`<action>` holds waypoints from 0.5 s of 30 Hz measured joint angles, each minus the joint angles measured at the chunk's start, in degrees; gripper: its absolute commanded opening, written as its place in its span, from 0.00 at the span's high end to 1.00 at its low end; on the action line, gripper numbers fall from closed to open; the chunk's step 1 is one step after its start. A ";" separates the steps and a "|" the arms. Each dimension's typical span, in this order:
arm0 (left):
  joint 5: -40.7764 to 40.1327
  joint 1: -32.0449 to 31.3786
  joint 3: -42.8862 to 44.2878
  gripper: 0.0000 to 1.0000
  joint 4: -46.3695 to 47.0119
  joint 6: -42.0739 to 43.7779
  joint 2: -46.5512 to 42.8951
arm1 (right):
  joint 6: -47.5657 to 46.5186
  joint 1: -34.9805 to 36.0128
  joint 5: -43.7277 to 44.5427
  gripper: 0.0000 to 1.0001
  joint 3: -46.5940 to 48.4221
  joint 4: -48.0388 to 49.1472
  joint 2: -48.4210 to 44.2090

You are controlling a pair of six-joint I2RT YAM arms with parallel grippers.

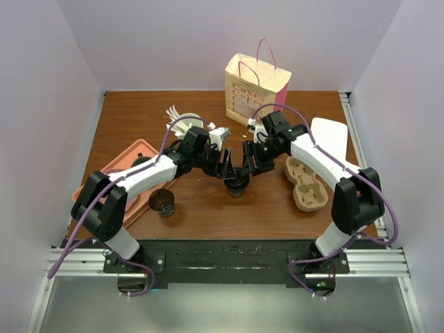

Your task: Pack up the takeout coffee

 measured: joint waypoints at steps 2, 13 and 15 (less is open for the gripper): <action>-0.31 0.00 0.00 0.34 -0.07 0.31 0.09 | -0.55 -0.07 -0.55 0.47 -0.04 0.04 0.24; -0.85 -0.13 -0.31 0.46 0.61 0.44 1.03 | -1.27 -1.11 -3.56 0.60 -5.73 5.68 0.15; -0.66 -0.15 -0.74 0.48 1.44 0.31 1.05 | -1.22 -1.40 -4.55 0.63 -6.75 6.95 -0.31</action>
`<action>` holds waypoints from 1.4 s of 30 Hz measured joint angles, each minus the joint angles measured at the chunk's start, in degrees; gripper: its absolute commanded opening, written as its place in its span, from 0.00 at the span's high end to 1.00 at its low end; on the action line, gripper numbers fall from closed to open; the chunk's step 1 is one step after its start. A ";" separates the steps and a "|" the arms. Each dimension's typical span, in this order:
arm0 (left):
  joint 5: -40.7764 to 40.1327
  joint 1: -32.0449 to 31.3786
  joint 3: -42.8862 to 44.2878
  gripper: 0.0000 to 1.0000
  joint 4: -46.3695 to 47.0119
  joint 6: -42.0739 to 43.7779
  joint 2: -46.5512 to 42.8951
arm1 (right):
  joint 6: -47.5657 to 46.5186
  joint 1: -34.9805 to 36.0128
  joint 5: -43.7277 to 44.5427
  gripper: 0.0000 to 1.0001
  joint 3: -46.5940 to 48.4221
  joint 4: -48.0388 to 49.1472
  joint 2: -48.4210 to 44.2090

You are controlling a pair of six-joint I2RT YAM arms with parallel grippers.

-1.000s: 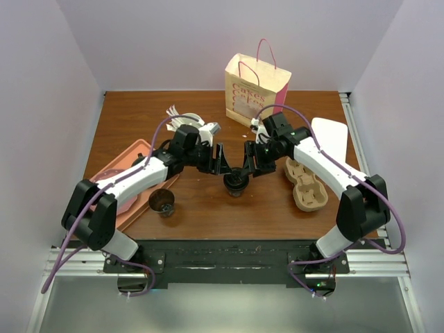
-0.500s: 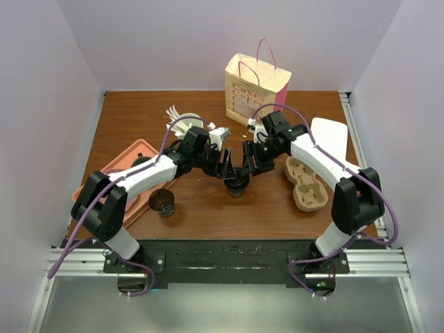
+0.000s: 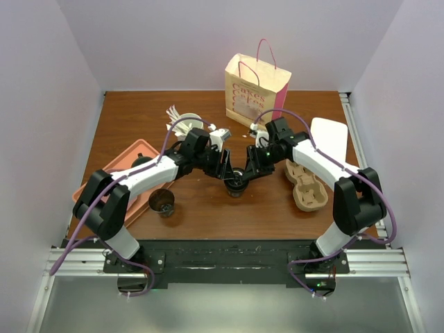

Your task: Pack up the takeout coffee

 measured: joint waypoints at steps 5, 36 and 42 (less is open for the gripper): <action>0.66 0.00 -0.48 0.51 0.92 -0.09 0.02 | 0.15 -0.48 -1.68 0.69 -2.10 2.67 -1.01; -1.03 0.04 0.37 0.48 -0.70 -5.31 1.46 | 4.94 -1.18 -1.70 0.45 -4.35 6.88 -2.10; -2.01 0.00 0.37 0.48 -1.27 -8.52 1.27 | 9.55 -1.16 -2.60 0.46 -6.93 10.60 -3.28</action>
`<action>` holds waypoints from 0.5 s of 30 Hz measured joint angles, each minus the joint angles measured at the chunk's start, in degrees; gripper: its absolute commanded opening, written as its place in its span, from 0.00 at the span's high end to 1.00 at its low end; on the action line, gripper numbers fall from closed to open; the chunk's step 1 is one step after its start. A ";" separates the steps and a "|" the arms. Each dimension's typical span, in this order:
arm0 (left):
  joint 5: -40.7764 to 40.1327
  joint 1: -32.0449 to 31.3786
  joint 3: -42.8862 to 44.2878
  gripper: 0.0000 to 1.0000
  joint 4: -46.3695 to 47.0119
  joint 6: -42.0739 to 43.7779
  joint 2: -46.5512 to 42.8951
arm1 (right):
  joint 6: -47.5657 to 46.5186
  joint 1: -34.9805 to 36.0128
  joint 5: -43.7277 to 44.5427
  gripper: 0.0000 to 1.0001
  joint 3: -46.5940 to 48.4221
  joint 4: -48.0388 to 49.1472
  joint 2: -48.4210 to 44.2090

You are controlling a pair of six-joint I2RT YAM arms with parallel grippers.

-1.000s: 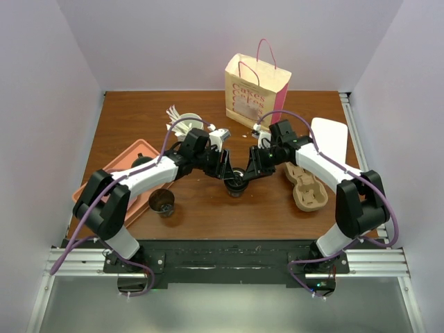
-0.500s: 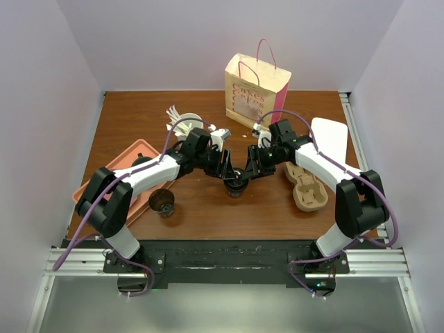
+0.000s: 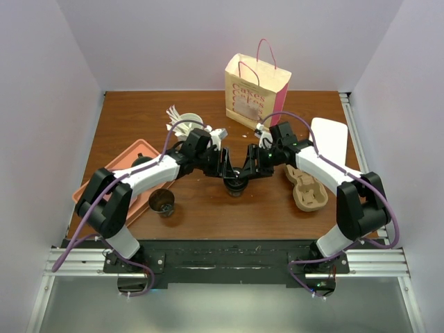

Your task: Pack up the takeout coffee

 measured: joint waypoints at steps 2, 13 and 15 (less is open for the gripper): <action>-0.15 0.00 0.00 0.49 -0.20 -0.83 -0.02 | 0.50 0.00 -0.07 0.47 0.00 0.70 0.00; -1.27 0.00 -0.17 0.50 -2.23 -5.60 -1.07 | 0.66 0.07 -1.01 0.49 0.00 2.45 1.20; -1.46 0.00 -0.17 0.50 -2.64 -6.05 -1.18 | 0.66 0.02 -2.03 0.49 0.04 2.89 1.86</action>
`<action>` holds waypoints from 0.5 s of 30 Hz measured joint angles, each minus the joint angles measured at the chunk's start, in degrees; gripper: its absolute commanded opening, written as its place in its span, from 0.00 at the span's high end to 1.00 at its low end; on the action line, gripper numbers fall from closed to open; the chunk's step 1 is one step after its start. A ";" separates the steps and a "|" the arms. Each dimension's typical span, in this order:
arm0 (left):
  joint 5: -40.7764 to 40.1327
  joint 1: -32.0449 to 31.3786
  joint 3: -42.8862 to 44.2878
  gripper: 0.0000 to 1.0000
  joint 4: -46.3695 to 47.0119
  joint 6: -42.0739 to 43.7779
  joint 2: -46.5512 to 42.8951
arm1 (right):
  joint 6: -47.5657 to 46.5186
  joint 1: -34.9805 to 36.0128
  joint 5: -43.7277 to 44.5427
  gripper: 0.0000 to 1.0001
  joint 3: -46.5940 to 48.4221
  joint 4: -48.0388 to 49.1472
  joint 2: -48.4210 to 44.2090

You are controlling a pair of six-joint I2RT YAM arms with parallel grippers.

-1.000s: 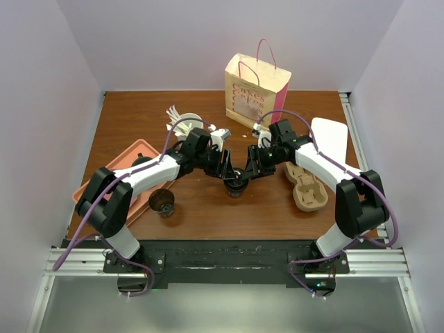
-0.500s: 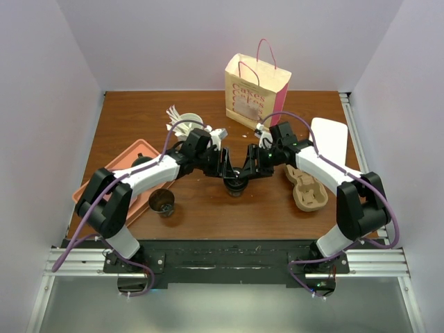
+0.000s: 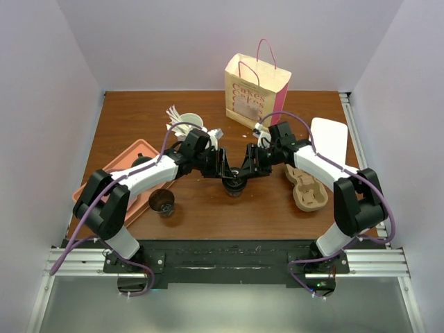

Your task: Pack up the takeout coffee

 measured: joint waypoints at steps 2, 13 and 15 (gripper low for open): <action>-0.02 0.04 0.00 0.50 -0.15 -0.46 0.00 | -0.13 -0.07 -0.83 0.49 0.15 0.17 0.48; -0.07 0.07 0.00 0.50 -0.24 -1.03 0.00 | -0.92 0.09 -2.19 0.48 0.44 0.46 1.75; -0.07 0.04 0.00 0.50 -0.24 -1.05 0.00 | -1.07 0.15 -2.21 0.48 0.44 0.48 1.75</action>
